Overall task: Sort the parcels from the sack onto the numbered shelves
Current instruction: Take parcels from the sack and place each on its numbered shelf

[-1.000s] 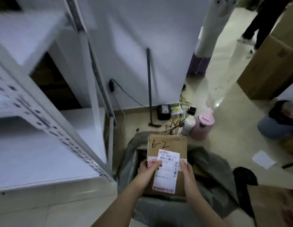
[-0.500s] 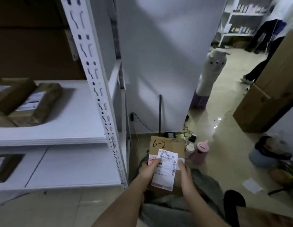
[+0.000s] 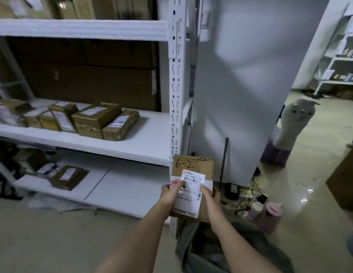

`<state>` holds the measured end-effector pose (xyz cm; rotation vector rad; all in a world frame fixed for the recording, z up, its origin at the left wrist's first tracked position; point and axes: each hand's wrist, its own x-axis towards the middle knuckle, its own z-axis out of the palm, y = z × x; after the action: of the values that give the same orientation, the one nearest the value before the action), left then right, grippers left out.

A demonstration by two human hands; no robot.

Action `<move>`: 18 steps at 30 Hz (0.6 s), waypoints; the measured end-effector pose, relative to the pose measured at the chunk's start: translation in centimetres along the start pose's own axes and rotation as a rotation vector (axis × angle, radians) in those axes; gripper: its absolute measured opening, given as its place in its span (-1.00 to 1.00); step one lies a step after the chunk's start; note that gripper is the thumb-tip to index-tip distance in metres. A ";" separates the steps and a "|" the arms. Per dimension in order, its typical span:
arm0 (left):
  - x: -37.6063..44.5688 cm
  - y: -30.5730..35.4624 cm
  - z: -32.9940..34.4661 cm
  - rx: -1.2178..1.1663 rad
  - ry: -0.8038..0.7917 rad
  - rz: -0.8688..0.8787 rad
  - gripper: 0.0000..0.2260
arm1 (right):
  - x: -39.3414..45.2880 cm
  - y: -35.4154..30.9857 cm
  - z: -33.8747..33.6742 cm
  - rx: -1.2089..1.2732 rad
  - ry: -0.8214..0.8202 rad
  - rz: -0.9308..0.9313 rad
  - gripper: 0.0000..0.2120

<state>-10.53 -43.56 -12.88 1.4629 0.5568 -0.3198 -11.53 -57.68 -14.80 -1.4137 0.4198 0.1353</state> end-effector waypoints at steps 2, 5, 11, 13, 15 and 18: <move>-1.1 0.7 -2.0 -0.024 0.030 0.026 -0.50 | -0.7 -0.5 2.0 -0.028 -0.029 -0.011 -0.41; -1.8 1.5 -4.9 -0.050 0.082 0.062 -0.50 | -1.7 -1.2 4.8 -0.071 -0.074 -0.045 -0.43; -2.2 2.7 -11.4 -0.036 0.200 0.101 -0.29 | -2.5 -1.2 11.3 -0.155 -0.127 -0.142 -0.53; -1.9 3.0 -13.6 -0.007 0.205 0.098 -0.25 | -2.8 -0.9 13.4 -0.181 -0.138 -0.157 -0.57; -1.2 3.3 -16.3 0.003 0.179 0.096 -0.26 | -2.9 -0.4 16.0 -0.216 -0.142 -0.171 -0.62; -0.3 4.2 -20.3 0.023 0.102 0.102 -0.45 | -3.0 0.2 20.2 -0.208 -0.129 -0.186 -0.59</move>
<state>-11.86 -23.17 -9.48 1.5307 0.5597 -0.1730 -10.28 -37.51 -11.92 -1.6308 0.1700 0.1208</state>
